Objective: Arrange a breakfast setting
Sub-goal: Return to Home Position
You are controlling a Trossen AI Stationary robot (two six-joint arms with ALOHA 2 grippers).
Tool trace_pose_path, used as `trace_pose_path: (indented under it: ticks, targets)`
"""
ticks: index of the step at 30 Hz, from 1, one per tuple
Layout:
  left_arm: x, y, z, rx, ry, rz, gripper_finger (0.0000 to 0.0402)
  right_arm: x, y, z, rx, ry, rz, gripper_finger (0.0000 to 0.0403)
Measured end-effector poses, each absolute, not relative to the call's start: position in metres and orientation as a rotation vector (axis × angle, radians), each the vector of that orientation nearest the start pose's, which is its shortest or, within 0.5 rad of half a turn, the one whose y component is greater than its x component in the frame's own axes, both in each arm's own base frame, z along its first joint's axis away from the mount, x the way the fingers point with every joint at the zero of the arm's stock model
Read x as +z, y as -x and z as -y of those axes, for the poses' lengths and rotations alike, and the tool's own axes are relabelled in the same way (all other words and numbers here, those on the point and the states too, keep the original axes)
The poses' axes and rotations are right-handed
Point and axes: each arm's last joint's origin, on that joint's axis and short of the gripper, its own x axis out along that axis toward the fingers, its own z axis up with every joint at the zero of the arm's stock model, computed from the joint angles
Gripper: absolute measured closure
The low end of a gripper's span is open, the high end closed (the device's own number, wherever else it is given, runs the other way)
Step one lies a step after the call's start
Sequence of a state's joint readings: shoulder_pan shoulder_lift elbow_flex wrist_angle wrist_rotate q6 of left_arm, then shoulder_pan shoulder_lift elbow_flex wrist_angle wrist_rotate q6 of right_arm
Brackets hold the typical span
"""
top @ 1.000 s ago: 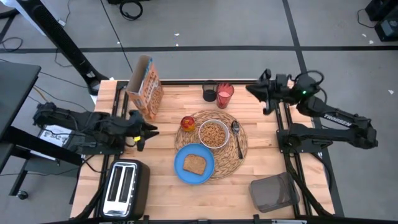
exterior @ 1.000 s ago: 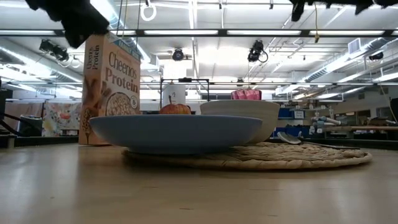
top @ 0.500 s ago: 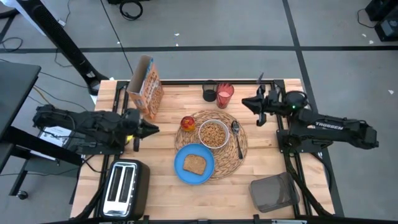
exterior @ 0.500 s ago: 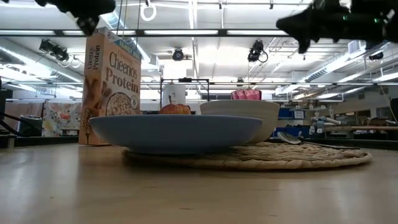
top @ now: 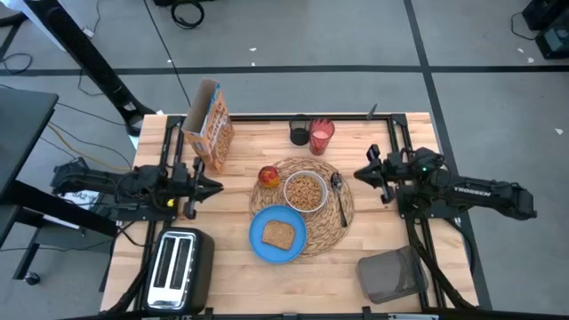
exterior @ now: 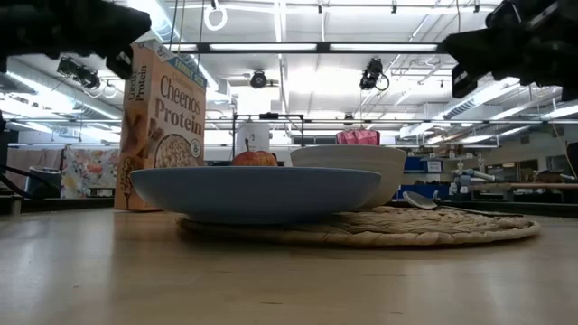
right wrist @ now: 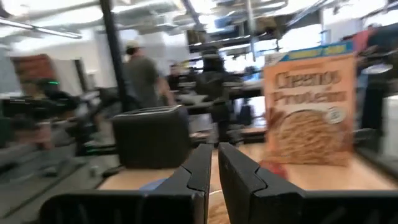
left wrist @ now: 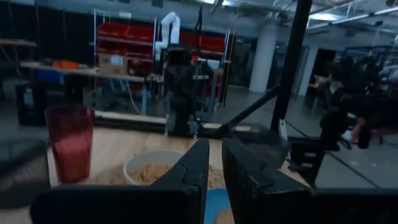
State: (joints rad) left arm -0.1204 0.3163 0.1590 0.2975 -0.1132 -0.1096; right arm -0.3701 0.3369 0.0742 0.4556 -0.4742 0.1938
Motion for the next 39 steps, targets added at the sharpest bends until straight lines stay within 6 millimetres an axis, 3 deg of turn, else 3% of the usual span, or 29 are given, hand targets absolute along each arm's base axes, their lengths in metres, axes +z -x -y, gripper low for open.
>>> trace_pose_path:
  ticks: [5, 13, 23, 28, 33, 39]
  targets:
    - [0.201, -0.109, 0.01, -0.027, 0.166, 0.07, 0.0349, 0.201, -0.104, 0.022, 0.09, -0.093, 0.156, 0.0369]
    - [0.182, -0.102, 0.01, -0.063, 0.108, 0.145, 0.0349, 0.195, -0.104, 0.004, 0.093, -0.125, 0.108, 0.0371]
    - [0.185, -0.096, 0.01, -0.08, 0.082, 0.192, 0.0349, 0.188, -0.101, -0.006, 0.166, -0.106, 0.043, 0.0371]
    - [0.18, -0.097, 0.011, -0.113, 0.076, 0.138, 0.0349, 0.172, -0.103, -0.003, 0.113, -0.049, 0.011, 0.0364]
    - [0.18, -0.097, 0.012, -0.144, 0.048, 0.14, 0.0349, 0.171, -0.101, -0.002, 0.081, -0.025, 0.048, 0.0362]
    - [0.18, -0.097, 0.012, -0.147, 0.033, 0.141, 0.0349, 0.163, -0.102, 0.002, -0.061, -0.12, -0.035, 0.0361]
